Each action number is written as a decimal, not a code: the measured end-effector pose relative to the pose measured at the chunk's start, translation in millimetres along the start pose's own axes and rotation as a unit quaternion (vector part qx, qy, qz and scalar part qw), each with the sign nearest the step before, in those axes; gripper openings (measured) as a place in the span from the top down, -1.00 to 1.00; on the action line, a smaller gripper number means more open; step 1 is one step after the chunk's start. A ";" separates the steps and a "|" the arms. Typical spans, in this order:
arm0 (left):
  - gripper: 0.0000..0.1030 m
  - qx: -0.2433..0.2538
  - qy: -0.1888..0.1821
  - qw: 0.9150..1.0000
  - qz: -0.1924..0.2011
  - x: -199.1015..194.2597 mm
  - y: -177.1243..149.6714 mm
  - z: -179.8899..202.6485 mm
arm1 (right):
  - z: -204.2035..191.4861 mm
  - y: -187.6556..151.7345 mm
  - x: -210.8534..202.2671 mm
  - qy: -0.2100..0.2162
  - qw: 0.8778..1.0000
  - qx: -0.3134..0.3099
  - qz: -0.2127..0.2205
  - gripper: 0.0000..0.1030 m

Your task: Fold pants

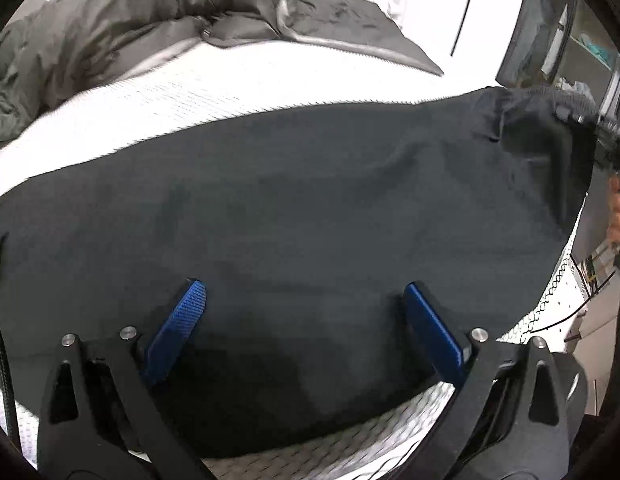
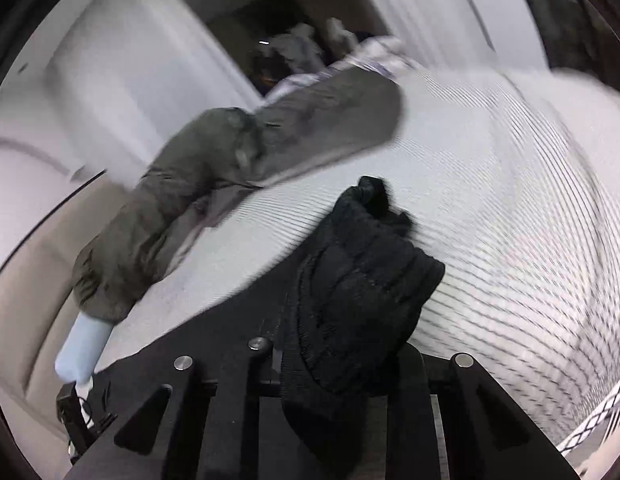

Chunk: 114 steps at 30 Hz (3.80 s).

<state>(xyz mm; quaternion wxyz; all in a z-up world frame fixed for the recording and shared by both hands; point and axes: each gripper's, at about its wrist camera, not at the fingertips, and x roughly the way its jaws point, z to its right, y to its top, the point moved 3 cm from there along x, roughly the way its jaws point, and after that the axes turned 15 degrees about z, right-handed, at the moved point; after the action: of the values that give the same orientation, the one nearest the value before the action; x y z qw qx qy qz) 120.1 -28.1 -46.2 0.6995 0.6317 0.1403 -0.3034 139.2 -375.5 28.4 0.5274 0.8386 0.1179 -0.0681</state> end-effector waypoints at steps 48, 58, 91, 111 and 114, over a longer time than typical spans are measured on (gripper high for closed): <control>-0.12 -0.188 -0.100 0.973 -0.089 65.5 66.4 -114.3 | -118.3 -117.8 52.8 0.142 0.964 -0.094 -0.206 -0.55; 0.93 -0.218 -0.132 0.967 0.021 12.6 96.6 -137.2 | -101.6 -128.4 77.2 0.131 0.961 -0.088 -0.226 -0.55; -0.39 -0.111 -0.080 0.990 0.037 -68.9 21.9 -50.3 | -84.6 -156.4 24.4 0.170 0.949 0.033 -0.264 0.72; -0.56 0.021 -0.087 0.996 -0.009 -18.8 -4.0 73.0 | -117.6 -110.7 146.8 0.121 0.960 -0.027 -0.250 0.05; -0.57 0.044 -0.096 0.994 -0.003 -19.1 -17.0 76.5 | -122.0 -128.1 187.7 0.108 0.953 -0.043 -0.280 0.15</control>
<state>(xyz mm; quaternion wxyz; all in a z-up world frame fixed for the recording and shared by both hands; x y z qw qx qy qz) 80.7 -97.8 -36.3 0.6802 0.6297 0.0608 -0.3702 284.1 -188.8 -74.6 0.5069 0.7507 0.4071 -0.1169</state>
